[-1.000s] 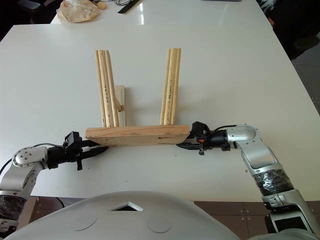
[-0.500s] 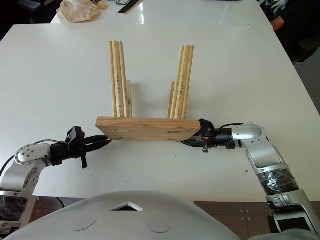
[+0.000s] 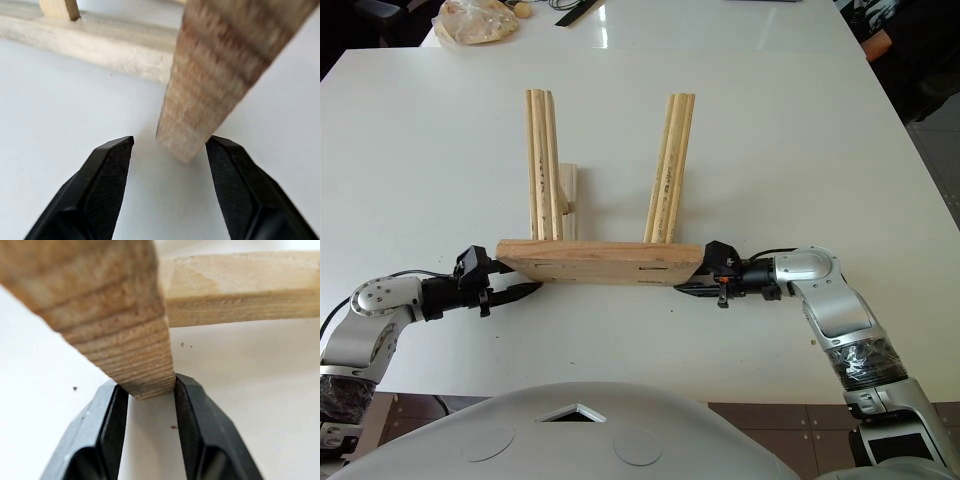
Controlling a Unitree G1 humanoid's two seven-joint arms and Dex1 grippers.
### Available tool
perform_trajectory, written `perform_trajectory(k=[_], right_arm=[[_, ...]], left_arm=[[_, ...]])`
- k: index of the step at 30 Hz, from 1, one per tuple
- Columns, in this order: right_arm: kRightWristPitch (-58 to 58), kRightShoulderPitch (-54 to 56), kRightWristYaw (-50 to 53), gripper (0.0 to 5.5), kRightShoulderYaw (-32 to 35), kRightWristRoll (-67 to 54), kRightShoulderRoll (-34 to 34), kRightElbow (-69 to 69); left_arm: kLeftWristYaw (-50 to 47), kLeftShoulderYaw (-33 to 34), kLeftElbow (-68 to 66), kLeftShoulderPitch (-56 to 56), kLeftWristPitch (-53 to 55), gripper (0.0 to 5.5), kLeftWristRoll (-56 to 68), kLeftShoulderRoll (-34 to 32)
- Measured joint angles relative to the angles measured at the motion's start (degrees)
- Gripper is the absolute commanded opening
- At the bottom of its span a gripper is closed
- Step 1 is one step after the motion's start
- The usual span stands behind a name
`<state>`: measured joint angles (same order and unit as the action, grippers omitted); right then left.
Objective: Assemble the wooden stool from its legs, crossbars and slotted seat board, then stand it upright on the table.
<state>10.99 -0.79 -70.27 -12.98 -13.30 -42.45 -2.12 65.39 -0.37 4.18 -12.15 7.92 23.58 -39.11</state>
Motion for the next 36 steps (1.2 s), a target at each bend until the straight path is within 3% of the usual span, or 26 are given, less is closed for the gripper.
perform_trajectory(k=[9, 17, 30, 36], right_arm=[[-0.42, 1.92, -1.63, 1.32, -1.37, 0.92, -0.03, 0.59], [-1.19, 1.84, -2.04, 1.32, -1.42, 0.93, -0.04, 0.77], [-2.67, 2.76, -2.69, 1.32, -2.44, 1.08, -0.06, 2.04], [-3.36, 3.08, -2.96, 1.32, -2.48, 1.13, -0.06, 2.69]], left_arm=[[7.22, -0.74, 0.49, 0.41, 2.31, 2.03, 3.85, -1.47], [7.82, -1.55, -0.90, -0.08, -2.89, 2.00, 1.41, -1.77], [5.09, -4.36, -1.69, 0.08, -2.33, 3.84, -2.78, -1.53], [5.16, -4.26, -2.47, 0.09, -3.65, 3.87, -2.71, -1.44]])
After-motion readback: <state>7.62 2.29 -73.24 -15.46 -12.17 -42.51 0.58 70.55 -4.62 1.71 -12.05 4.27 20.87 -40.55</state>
